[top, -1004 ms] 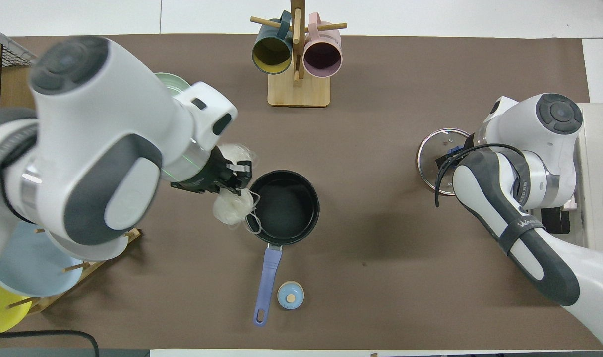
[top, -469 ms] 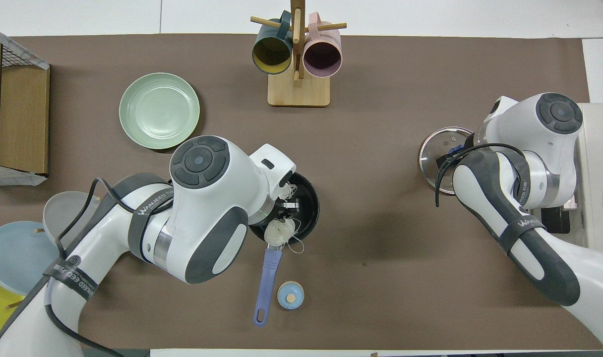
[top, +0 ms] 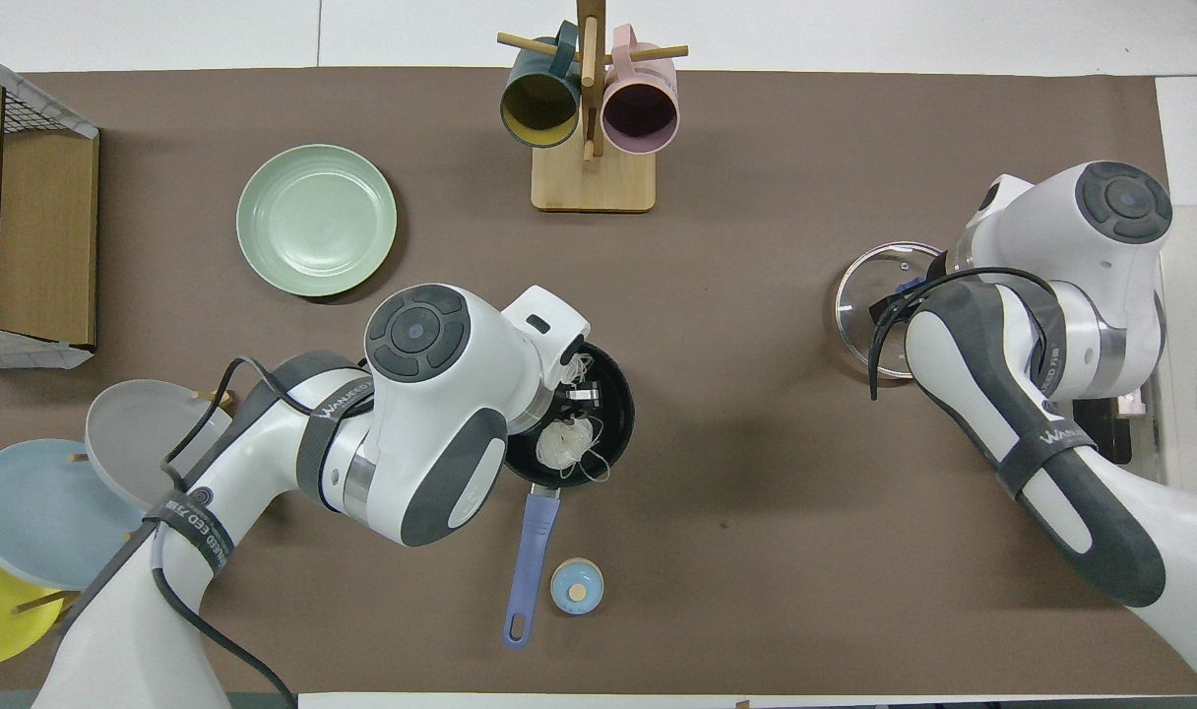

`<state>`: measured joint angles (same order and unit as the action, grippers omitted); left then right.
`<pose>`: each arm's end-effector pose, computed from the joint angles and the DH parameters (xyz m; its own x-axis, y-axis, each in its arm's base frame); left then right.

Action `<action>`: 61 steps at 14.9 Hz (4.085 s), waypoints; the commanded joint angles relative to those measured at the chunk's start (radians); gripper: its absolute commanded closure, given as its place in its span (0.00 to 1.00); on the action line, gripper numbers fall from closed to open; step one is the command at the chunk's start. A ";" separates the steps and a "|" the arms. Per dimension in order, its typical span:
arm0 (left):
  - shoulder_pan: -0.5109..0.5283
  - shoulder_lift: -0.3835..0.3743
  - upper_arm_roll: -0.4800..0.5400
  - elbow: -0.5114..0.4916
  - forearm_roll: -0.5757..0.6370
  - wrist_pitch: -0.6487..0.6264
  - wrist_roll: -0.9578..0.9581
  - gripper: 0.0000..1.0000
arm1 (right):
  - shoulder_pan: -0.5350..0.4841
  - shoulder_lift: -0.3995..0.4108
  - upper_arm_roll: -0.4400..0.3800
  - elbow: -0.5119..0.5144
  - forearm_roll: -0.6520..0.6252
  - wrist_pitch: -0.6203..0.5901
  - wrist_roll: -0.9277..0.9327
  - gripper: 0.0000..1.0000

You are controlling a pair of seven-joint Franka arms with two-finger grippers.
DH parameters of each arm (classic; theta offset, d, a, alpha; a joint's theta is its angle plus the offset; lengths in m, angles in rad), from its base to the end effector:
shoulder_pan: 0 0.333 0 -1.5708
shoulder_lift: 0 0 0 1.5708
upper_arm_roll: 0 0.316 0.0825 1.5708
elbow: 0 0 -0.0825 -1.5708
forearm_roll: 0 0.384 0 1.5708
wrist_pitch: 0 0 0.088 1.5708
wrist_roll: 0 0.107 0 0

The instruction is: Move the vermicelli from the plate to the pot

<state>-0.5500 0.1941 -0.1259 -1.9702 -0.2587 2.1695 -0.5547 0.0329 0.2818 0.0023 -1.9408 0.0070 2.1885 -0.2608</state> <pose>0.4600 -0.3784 0.3764 0.9908 0.0136 -0.1346 0.0398 -0.9802 0.1938 0.6064 0.0216 0.3363 0.9572 0.2877 -0.0314 0.2874 -0.9577 -0.0148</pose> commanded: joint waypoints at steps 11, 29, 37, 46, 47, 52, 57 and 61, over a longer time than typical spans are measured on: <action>0.059 -0.105 0.031 0.046 -0.002 -0.176 0.145 0.00 | -0.004 -0.059 0.071 0.080 0.100 -0.111 -0.006 0.38; 0.470 -0.151 0.048 0.413 0.234 -0.623 0.484 0.00 | 0.522 0.025 0.165 0.284 0.007 -0.133 1.009 0.47; 0.481 -0.155 0.046 0.435 0.296 -0.697 0.470 0.00 | 0.552 0.092 0.166 0.283 -0.070 -0.124 1.062 0.47; 0.581 -0.235 -0.061 0.350 0.289 -0.622 0.446 0.00 | 0.539 0.092 0.168 0.276 -0.051 -0.137 1.105 0.47; 0.576 -0.245 -0.060 0.347 0.289 -0.623 0.444 0.00 | 0.539 0.092 0.168 0.276 -0.050 -0.134 1.106 0.47; 0.581 -0.252 -0.055 0.303 0.253 -0.616 0.444 0.00 | 0.538 0.092 0.168 0.269 -0.030 -0.125 1.123 0.47; 0.571 -0.248 -0.034 0.307 0.199 -0.622 0.452 0.00 | 0.539 0.091 0.168 0.264 0.010 -0.115 1.132 0.46; 0.558 -0.234 -0.024 0.336 0.262 -0.623 0.457 0.00 | 0.541 0.083 0.168 0.227 0.011 -0.078 1.132 0.43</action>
<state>0.0198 -0.0273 -0.1593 -1.6311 -0.0272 1.5354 -0.1046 0.5824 0.3800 0.1628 -1.6808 0.0044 2.0744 0.8542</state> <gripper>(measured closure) 0.000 0.441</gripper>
